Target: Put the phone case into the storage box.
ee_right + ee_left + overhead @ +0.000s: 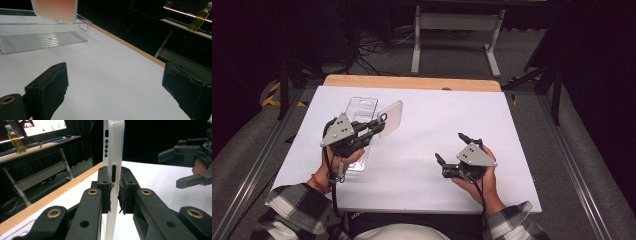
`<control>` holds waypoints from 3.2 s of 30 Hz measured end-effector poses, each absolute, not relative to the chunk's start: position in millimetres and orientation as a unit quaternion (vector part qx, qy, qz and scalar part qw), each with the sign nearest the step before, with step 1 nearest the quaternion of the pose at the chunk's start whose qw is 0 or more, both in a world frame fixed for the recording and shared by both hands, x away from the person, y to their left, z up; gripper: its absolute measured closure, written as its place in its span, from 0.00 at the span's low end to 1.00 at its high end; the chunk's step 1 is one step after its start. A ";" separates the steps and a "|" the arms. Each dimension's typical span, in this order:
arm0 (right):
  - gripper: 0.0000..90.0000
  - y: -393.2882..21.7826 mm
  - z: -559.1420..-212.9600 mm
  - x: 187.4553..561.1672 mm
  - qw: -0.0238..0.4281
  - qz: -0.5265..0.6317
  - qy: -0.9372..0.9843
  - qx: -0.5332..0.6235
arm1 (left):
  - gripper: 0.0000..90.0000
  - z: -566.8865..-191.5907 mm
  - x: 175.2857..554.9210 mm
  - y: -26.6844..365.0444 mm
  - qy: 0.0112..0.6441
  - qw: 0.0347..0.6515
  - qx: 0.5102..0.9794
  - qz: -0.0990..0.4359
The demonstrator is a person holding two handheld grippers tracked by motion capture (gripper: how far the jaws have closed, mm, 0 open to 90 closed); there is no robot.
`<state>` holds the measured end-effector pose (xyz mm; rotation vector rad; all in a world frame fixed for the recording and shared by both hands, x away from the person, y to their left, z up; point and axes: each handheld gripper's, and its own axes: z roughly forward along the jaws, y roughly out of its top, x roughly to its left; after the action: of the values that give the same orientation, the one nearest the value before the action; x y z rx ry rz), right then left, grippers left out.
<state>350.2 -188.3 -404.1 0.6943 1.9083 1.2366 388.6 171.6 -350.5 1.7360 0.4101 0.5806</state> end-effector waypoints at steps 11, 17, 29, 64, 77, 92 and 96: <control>0.07 -193.6 -406.3 351.4 0.372 0.478 0.750 0.265 | 0.90 -344.0 391.0 184.7 0.178 0.592 0.743 0.258; 0.08 -193.9 -408.0 352.8 0.375 0.470 0.754 0.265 | 0.90 -341.6 394.2 193.8 0.180 0.591 0.742 0.262; 0.08 -196.0 -407.4 353.4 0.378 0.471 0.753 0.262 | 0.90 -340.1 402.1 211.8 0.191 0.587 0.742 0.261; 0.09 -195.7 -408.7 354.9 0.378 0.466 0.756 0.260 | 0.90 -351.9 429.0 241.3 0.224 0.565 0.753 0.254; 0.09 -195.4 -409.4 355.8 0.375 0.465 0.758 0.261 | 0.90 -363.8 451.5 245.3 0.234 0.550 0.765 0.241; 0.09 -194.8 -410.3 357.8 0.373 0.463 0.759 0.266 | 0.90 -383.6 494.4 247.3 0.238 0.536 0.782 0.212; 0.09 -194.2 -411.1 358.3 0.373 0.461 0.760 0.266 | 0.90 -386.1 503.0 246.5 0.234 0.530 0.788 0.211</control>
<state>358.3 -194.2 -411.1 0.6815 1.9475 1.1797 503.0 246.5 -386.1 1.8804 0.5589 0.5037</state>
